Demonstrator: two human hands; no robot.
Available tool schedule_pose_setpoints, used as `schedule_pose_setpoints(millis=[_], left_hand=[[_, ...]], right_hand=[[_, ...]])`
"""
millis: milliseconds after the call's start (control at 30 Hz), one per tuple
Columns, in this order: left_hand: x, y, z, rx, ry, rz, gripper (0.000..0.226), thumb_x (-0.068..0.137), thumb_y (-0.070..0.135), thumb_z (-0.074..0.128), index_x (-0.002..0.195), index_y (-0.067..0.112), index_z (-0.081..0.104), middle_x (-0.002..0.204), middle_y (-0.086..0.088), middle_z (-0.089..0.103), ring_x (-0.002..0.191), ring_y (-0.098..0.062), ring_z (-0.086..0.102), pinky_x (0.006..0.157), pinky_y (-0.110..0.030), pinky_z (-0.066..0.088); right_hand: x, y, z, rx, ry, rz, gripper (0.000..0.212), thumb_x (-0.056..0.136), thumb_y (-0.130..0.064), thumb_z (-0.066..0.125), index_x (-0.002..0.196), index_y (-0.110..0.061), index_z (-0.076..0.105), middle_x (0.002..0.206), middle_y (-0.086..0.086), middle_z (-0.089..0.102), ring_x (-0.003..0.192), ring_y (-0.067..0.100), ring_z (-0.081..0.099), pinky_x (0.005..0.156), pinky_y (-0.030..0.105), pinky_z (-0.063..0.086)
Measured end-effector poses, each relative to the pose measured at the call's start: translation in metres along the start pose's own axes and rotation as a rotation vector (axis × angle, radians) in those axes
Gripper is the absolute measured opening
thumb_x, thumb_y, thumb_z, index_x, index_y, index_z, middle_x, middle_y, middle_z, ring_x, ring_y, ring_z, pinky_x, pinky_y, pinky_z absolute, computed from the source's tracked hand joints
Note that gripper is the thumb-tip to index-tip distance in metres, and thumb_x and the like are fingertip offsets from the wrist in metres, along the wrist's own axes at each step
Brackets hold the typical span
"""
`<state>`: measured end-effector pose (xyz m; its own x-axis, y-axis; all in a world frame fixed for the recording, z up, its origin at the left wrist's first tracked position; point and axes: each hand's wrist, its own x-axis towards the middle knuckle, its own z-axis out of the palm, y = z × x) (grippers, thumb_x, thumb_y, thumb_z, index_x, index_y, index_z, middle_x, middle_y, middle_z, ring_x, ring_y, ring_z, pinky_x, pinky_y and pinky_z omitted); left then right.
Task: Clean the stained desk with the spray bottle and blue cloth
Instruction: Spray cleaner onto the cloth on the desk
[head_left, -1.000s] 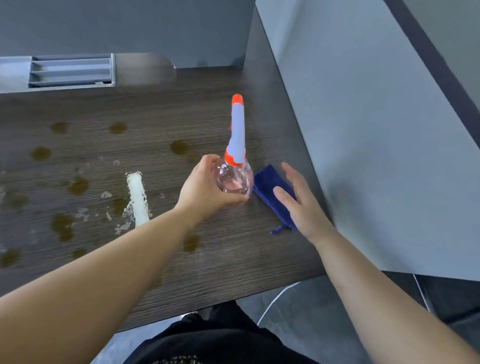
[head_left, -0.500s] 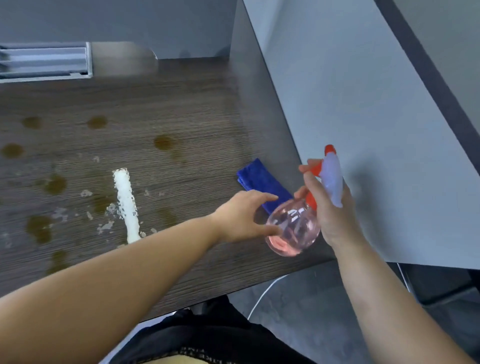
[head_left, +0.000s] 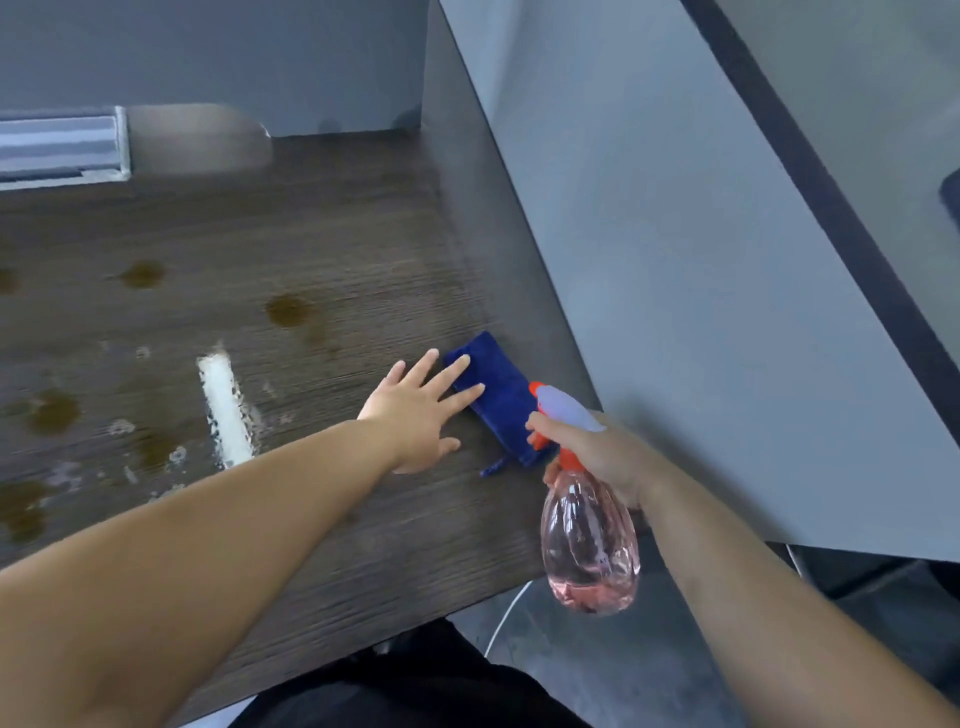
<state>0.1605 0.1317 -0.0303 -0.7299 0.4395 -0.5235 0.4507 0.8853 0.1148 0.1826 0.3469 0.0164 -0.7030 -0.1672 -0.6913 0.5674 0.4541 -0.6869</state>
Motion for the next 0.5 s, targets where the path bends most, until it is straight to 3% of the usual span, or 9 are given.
schedule_pose_setpoints(millis=[167, 333, 500], left_hand=[[-0.013, -0.004, 0.001, -0.093, 0.021, -0.010, 0.069, 0.096, 0.048, 0.039, 0.150, 0.033, 0.000, 0.158, 0.004, -0.012, 0.145, -0.023, -0.006, 0.116, -0.038, 0.012], [-0.017, -0.008, 0.013, -0.166, -0.044, -0.004, 0.075, 0.093, 0.050, 0.043, 0.150, 0.032, -0.003, 0.159, 0.004, -0.008, 0.145, -0.023, -0.012, 0.120, -0.039, 0.001], [-0.016, -0.006, 0.002, -0.225, -0.071, -0.015, 0.076, 0.091, 0.050, 0.048, 0.151, 0.030, 0.005, 0.158, 0.006, -0.004, 0.146, -0.021, -0.010, 0.117, -0.038, 0.007]], right_hand=[[0.008, -0.012, 0.010, -0.174, -0.053, 0.001, 0.037, 0.089, -0.030, 0.051, 0.125, -0.030, 0.045, 0.105, 0.013, 0.060, 0.066, 0.022, 0.061, 0.086, 0.043, 0.050], [0.014, -0.011, 0.015, -0.124, 0.025, 0.118, 0.048, 0.080, -0.029, 0.055, 0.127, -0.029, 0.053, 0.082, 0.007, 0.060, 0.058, 0.018, 0.059, 0.070, 0.036, 0.052], [0.012, -0.014, 0.016, -0.118, 0.023, 0.100, 0.038, 0.087, -0.021, 0.051, 0.125, -0.022, 0.049, 0.085, 0.007, 0.055, 0.061, 0.020, 0.053, 0.063, 0.028, 0.048]])
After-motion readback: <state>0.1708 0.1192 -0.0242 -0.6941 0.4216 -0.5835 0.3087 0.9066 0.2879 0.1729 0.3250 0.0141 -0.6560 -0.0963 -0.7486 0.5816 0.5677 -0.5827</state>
